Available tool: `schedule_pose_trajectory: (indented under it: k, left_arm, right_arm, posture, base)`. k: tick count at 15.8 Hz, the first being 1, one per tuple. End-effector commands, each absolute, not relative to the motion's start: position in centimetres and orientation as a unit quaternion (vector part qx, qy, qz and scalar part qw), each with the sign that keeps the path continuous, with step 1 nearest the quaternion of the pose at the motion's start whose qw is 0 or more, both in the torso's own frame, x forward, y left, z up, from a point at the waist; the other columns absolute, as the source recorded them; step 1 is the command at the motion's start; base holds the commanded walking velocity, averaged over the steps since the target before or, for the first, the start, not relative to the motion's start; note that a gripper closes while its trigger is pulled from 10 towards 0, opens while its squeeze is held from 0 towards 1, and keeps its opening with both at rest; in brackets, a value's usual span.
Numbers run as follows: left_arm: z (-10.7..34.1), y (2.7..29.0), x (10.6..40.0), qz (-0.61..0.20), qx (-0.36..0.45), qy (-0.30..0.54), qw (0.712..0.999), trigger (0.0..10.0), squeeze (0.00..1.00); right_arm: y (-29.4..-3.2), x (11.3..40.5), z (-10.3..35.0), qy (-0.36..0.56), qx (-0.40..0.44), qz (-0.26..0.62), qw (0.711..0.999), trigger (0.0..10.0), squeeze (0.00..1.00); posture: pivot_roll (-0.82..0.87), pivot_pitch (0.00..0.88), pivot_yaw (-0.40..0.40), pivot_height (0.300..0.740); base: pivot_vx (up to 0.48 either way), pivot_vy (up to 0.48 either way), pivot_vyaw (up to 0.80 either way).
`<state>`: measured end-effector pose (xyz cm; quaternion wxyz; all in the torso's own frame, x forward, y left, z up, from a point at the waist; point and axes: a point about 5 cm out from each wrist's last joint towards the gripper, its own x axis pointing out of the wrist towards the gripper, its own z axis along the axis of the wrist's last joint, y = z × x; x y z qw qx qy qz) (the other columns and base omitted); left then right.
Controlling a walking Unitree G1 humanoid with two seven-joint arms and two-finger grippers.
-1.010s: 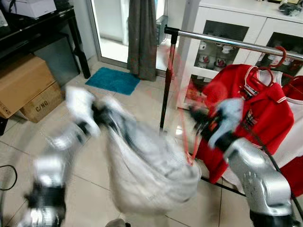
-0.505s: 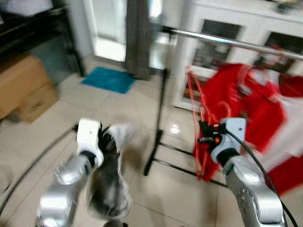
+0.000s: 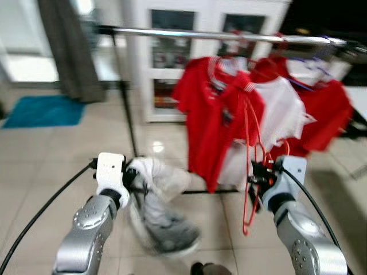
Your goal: Hang hanger
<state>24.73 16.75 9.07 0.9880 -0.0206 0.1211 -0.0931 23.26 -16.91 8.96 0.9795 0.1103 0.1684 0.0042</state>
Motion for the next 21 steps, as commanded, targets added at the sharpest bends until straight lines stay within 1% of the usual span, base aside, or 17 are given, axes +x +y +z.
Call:
schedule_pose_trajectory:
  k: [1, 2, 3, 4, 6, 7, 8, 11, 14, 16, 17, 18, 19, 20, 21]
  left_arm:
    - [10.3, 16.7, 25.1, -0.092, -0.021, 0.083, 0.992, 10.0, 0.0]
    - [10.8, 16.8, 25.5, -0.087, -0.013, 0.073, 0.993, 10.0, 0.0]
    - [11.2, 16.8, 25.7, -0.103, -0.001, 0.076, 0.992, 10.0, 0.0]
    - [11.3, 16.6, 25.5, -0.127, -0.012, 0.082, 0.988, 10.0, 0.0]
    - [10.9, 16.5, 25.4, -0.124, 0.002, 0.077, 0.989, 10.0, 0.0]
    - [11.1, 16.2, 25.6, -0.129, 0.007, 0.069, 0.989, 10.0, 0.0]
    - [11.2, 16.1, 25.7, -0.13, 0.013, 0.065, 0.989, 10.0, 0.0]
    - [11.1, 16.2, 25.6, -0.127, 0.013, 0.064, 0.99, 10.0, 0.0]
    - [11.1, 16.2, 25.8, -0.124, 0.014, 0.059, 0.99, 10.0, 0.0]
    - [11.2, 15.9, 25.6, -0.107, -0.009, 0.044, 0.993, 10.0, 0.0]
    - [11.0, 16.0, 25.7, -0.1, -0.002, 0.046, 0.994, 10.0, 0.0]
    - [11.1, 15.9, 25.8, -0.103, 0.001, 0.04, 0.994, 10.0, 0.0]
    - [11.5, 15.8, 26.4, -0.1, 0.02, 0.034, 0.994, 10.0, 0.0]
    - [11.4, 15.7, 26.3, -0.128, -0.003, 0.053, 0.99, 10.0, 0.0]
    - [11.6, 15.6, 26.0, -0.148, -0.021, 0.056, 0.987, 10.0, 0.0]
  right_arm:
    - [-17.5, 23.1, 9.4, 0.161, 0.107, -0.005, 0.981, 10.0, 0.0]
    - [-17.8, 23.2, 9.8, 0.155, 0.096, -0.013, 0.983, 10.0, 0.0]
    - [-18.1, 23.5, 9.9, 0.145, 0.082, -0.026, 0.986, 10.0, 0.0]
    - [-17.9, 23.7, 10.6, 0.114, 0.078, -0.022, 0.99, 10.0, 0.0]
    - [-17.4, 23.9, 11.1, 0.089, 0.105, -0.027, 0.99, 10.0, 0.0]
    - [-16.0, 24.1, 11.4, 0.079, 0.182, 0.011, 0.98, 10.0, 0.0]
    - [-15.9, 24.2, 11.4, 0.07, 0.201, 0.002, 0.977, 10.0, 0.0]
    - [-15.7, 24.0, 10.7, 0.09, 0.141, 0.002, 0.986, 10.0, 0.0]
    - [-15.9, 24.5, 11.2, 0.062, 0.154, -0.004, 0.986, 10.0, 0.0]
    - [-15.8, 24.1, 11.1, 0.07, 0.122, 0.0, 0.99, 10.0, 0.0]
    - [-15.8, 24.0, 10.7, 0.079, 0.111, -0.003, 0.991, 10.0, 0.0]
    - [-15.8, 24.1, 10.7, 0.078, 0.114, -0.01, 0.99, 10.0, 0.0]
    - [-16.4, 24.5, 10.6, 0.076, 0.128, -0.035, 0.988, 10.0, 0.0]
    - [-16.8, 24.4, 10.4, 0.078, 0.138, -0.048, 0.986, 10.0, 0.0]
    - [-16.8, 24.2, 10.8, 0.074, 0.141, -0.044, 0.986, 10.0, 0.0]
  posture:
    - [-0.03, 0.0, -0.032, 0.74]
    - [-0.04, 0.0, -0.028, 0.74]
    - [-0.04, 0.0, -0.031, 0.74]
    - [-0.04, 0.0, -0.03, 0.74]
    - [-0.03, 0.0, -0.031, 0.74]
    - [-0.02, 0.0, -0.032, 0.74]
    - [-0.02, 0.0, -0.036, 0.74]
    - [-0.02, 0.0, -0.041, 0.74]
    - [-0.02, 0.0, -0.038, 0.74]
    - [-0.03, 0.0, -0.038, 0.74]
    - [-0.03, 0.0, -0.029, 0.74]
    - [-0.03, 0.0, -0.028, 0.74]
    - [-0.03, 0.0, -0.026, 0.74]
    - [-0.04, 0.0, -0.025, 0.74]
    - [-0.04, 0.0, -0.024, 0.74]
  base:
    - [0.0, 0.0, -0.8]
    - [0.0, 0.0, -0.8]
    - [0.0, 0.0, -0.74]
    - [0.0, 0.0, -0.74]
    - [0.0, 0.0, -0.79]
    - [0.0, 0.0, -0.77]
    - [0.0, 0.0, -0.78]
    - [0.0, 0.0, -0.8]
    - [0.0, 0.0, -0.8]
    - [0.0, 0.0, -0.79]
    - [0.0, 0.0, -0.8]
    - [0.0, 0.0, -0.8]
    - [0.0, 0.0, -0.8]
    - [0.0, 0.0, -0.8]
    - [0.0, 0.0, -0.8]
